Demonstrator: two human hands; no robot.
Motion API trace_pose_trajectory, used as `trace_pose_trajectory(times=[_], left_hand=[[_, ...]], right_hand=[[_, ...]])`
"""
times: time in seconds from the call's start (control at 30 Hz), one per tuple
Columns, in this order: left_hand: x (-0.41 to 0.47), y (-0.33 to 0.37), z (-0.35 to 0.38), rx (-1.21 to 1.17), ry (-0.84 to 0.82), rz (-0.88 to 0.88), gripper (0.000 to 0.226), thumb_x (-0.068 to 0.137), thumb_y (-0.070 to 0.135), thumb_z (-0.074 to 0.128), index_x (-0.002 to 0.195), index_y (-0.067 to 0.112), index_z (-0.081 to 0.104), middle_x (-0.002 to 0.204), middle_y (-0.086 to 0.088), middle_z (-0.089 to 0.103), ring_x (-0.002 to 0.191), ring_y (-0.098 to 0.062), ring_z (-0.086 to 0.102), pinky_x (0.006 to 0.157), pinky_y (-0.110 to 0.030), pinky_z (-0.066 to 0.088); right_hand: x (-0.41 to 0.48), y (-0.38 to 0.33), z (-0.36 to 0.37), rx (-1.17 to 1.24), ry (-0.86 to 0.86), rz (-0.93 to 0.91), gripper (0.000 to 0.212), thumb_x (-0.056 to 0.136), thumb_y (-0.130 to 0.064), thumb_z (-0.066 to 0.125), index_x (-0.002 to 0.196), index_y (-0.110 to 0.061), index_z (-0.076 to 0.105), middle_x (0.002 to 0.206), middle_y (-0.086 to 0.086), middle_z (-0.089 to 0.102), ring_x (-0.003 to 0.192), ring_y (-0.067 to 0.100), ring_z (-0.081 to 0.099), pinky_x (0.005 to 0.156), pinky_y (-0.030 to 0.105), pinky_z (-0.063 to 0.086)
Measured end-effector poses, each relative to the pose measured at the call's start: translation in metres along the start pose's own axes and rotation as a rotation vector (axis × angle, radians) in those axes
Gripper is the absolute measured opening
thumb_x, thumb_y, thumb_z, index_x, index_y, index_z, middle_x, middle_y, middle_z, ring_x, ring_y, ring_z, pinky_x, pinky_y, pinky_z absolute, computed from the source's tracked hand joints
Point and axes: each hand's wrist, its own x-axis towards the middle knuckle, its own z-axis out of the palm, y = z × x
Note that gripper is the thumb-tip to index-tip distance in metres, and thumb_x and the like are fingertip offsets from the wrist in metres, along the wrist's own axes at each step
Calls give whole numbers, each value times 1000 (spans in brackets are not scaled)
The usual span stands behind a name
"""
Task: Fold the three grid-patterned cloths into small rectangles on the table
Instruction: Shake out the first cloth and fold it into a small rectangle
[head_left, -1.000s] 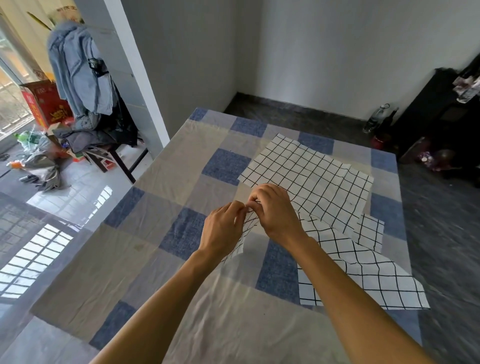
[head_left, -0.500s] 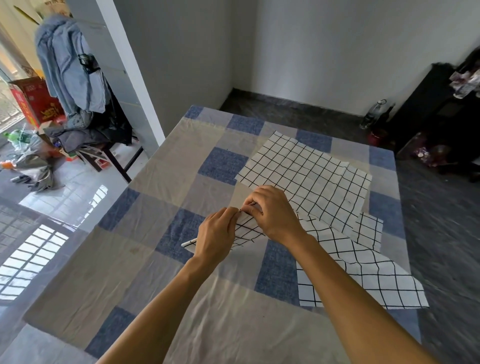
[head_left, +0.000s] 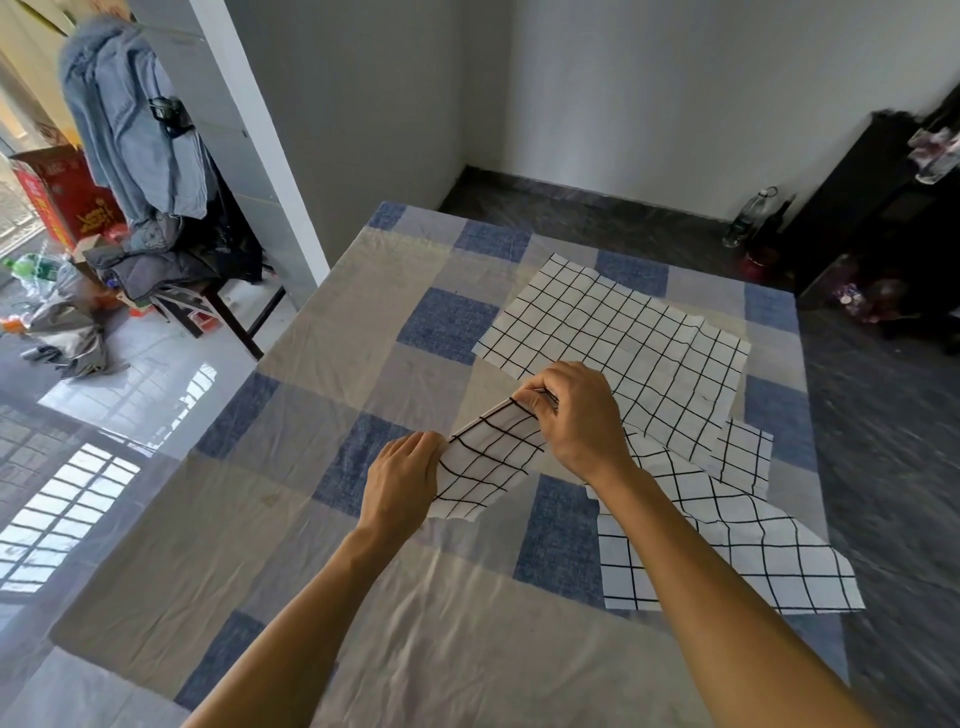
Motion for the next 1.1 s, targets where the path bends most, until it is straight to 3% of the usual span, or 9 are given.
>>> trace_pose_trajectory(times=[0.1,0.23,0.4,0.5,0.57,0.73,0.9,1.1], left_hand=[[-4,-11,4,25,-22,-14,29,95,28,39,95,14,65,85,-1,69,77,-24,65,77,-35,51],[-10,-20,6,21,-18,-102,40,95,34,32,85,11,64,78,-3,65,69,-23,60,67,-41,54],[-6,-9,6,-3,-19,-144,45,97,42,33,106,11,64,105,-7,66,97,-26,61,91,-45,49],[14,23,2,-47,43,-70,34,96,34,45,115,11,60,114,-8,63,104,-25,58,92,-36,44],[30,47,0,-81,101,3,30,93,31,52,114,11,61,112,-7,64,102,-23,57,91,-31,41],[50,77,-3,-76,230,123,20,87,24,60,98,9,68,97,-6,68,94,-20,58,88,-33,45],[45,76,-7,-5,205,122,27,81,31,56,86,9,72,85,-6,70,81,-25,65,84,-34,47],[28,63,-2,-7,192,52,18,84,24,58,85,11,71,84,-3,70,78,-23,64,82,-30,44]], right_hand=[[1,2,-2,-3,7,19,20,90,-38,60,83,-19,64,80,-7,65,75,11,53,74,27,41],[1,7,-4,-37,3,23,20,91,-35,59,84,-17,64,79,-6,63,74,11,52,73,27,40],[6,2,-7,-53,-34,-7,17,90,-32,62,86,-15,66,81,-4,63,78,9,48,76,24,35],[10,-4,-8,-60,-80,-56,17,90,-31,63,86,-15,67,82,-5,63,82,12,50,77,23,32],[11,-10,-7,-77,-132,-81,17,91,-30,62,88,-14,67,85,-3,64,85,14,51,78,25,33],[10,-14,-15,-12,-142,-33,19,94,-29,56,92,-13,68,88,-2,65,88,15,52,78,30,41],[7,-11,-22,-28,-176,-56,20,92,-32,59,88,-14,69,85,-3,64,84,10,48,76,27,38],[4,-12,-25,-58,-133,-101,19,87,-34,65,83,-16,70,80,-6,66,78,9,50,74,25,35]])
